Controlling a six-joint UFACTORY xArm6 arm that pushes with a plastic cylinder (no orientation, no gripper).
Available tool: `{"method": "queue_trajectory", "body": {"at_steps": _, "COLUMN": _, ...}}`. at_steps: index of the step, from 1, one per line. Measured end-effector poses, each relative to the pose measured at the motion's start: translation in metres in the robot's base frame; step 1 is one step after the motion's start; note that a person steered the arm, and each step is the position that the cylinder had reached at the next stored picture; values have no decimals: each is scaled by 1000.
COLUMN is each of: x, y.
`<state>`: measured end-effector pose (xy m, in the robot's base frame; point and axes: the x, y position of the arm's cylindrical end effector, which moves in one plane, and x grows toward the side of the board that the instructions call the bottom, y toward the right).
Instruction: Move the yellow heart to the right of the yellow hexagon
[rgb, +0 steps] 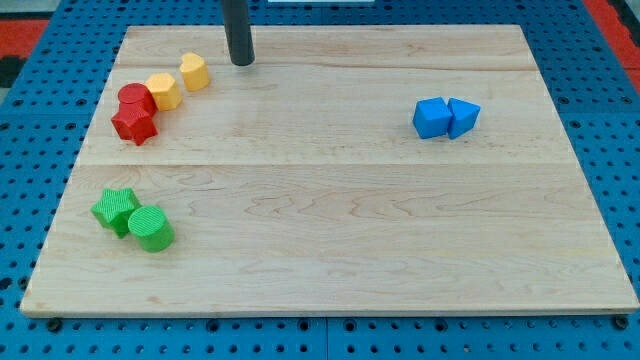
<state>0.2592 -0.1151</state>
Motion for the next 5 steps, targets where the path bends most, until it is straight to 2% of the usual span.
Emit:
{"method": "queue_trajectory", "body": {"at_steps": 2, "x": -8, "y": -62}}
{"method": "queue_trajectory", "body": {"at_steps": 4, "x": 41, "y": -35}}
{"method": "queue_trajectory", "body": {"at_steps": 5, "x": 59, "y": -42}}
